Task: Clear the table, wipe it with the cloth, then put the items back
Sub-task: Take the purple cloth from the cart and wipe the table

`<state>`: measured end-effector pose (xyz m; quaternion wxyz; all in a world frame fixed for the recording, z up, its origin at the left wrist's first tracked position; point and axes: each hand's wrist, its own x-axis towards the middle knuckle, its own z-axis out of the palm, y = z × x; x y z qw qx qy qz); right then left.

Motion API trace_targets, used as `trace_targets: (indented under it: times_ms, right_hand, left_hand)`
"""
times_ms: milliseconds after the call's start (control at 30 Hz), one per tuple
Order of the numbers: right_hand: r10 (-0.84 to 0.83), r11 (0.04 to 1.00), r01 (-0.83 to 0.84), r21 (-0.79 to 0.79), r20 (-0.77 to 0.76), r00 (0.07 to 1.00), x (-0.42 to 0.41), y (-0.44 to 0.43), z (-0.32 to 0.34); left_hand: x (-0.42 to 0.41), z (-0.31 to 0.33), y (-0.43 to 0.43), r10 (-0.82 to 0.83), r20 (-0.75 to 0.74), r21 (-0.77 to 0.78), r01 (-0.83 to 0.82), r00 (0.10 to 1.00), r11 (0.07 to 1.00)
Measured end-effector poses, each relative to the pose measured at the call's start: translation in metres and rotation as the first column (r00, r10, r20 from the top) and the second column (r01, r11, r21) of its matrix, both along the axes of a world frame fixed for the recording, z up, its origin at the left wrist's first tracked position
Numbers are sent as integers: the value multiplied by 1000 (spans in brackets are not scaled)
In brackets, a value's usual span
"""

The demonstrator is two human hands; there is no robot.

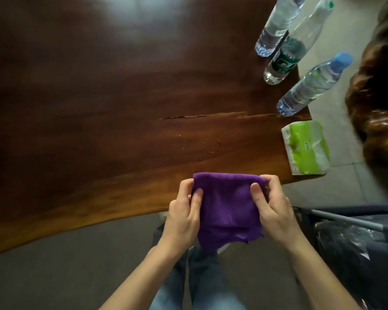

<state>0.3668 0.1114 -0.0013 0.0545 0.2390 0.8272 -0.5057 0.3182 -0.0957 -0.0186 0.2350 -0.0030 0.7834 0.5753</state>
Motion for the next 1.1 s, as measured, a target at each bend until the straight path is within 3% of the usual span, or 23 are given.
trace_targets:
  times_ms: [100,200,500,667,767,900,967,1100]
  right_hand:
    - [17,998,-13,-62,73,997,1,4,-18]
    - [-10,1000,10,0,73,997,-3,12,-29]
    - [-163,947,168,272,-43,986,-46,52,-56]
    - [-118,915,123,385,-37,992,-69,57,-69]
    - [-54,854,62,516,-31,998,-72,45,-79]
    - [65,758,-140,637,140,988,-77,18,-99]
    - [26,755,-142,640,188,982,-83,5,-108]
    - [-49,736,-87,672,180,982,-96,-21,-114]
  left_hand:
    - [-5,-13,1,-27,48,2,27,999,1000]
    - [-13,-24,12,-97,100,5,97,990,995]
    - [-50,-37,79,-99,-36,-35,98,994,995]
    - [-66,-40,98,-136,-35,-110,131,990,985]
    - [-67,-37,69,-178,-164,-235,137,970,962]
    - [-69,-42,-24,-114,-384,-517,-111,916,849]
    - [-70,-47,-72,-66,-357,-635,-191,932,749]
    - [-69,-61,-127,-82,-241,-780,-143,967,610]
